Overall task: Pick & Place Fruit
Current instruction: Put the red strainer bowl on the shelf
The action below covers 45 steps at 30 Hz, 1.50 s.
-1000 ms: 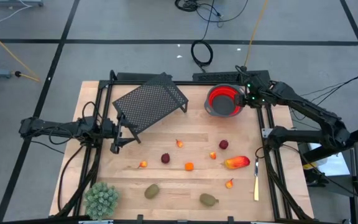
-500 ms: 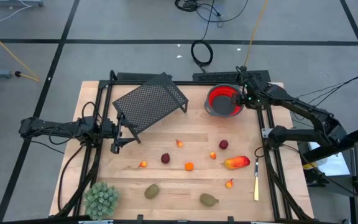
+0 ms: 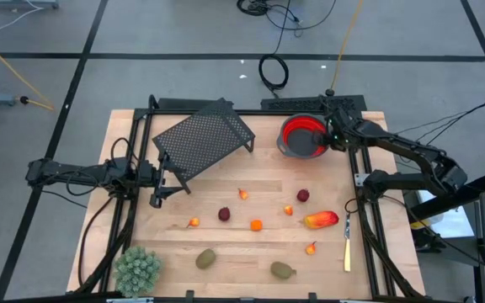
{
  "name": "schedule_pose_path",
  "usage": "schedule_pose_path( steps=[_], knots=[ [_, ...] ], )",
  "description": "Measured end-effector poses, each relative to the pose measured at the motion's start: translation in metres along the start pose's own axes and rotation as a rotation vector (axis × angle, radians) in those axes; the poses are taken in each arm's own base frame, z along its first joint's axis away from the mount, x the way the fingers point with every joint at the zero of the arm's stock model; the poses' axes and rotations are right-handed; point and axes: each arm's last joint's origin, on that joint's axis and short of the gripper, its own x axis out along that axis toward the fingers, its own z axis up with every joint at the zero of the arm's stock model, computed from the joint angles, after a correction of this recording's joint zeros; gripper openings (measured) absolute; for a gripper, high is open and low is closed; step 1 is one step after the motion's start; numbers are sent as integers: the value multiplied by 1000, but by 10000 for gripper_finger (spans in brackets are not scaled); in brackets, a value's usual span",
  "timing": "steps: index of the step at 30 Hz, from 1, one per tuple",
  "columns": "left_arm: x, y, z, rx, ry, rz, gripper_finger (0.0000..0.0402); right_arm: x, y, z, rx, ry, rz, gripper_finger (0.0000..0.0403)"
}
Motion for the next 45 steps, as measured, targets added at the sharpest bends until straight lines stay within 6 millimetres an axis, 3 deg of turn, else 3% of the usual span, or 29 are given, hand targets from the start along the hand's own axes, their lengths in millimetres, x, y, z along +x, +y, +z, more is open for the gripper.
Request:
schedule_pose_path(
  steps=[12,21,25,36,40,45],
  knots=[
    [0,0,0,-11,1,-1,271,1,1,5,-62,-85,-20,15],
    [0,0,0,-11,1,0,271,-1,3,6,-57,-93,-2,13],
    [0,0,1,-11,-10,0,271,-10,6,8,-39,-113,99,10],
    [0,0,5,-14,-52,1,271,-70,21,15,31,-274,620,10],
    [-1,0,10,-95,-108,-2,271,-92,25,17,45,-335,798,10],
    [-1,0,16,-184,-163,-10,271,-116,31,17,-51,-466,972,10]
  ],
)
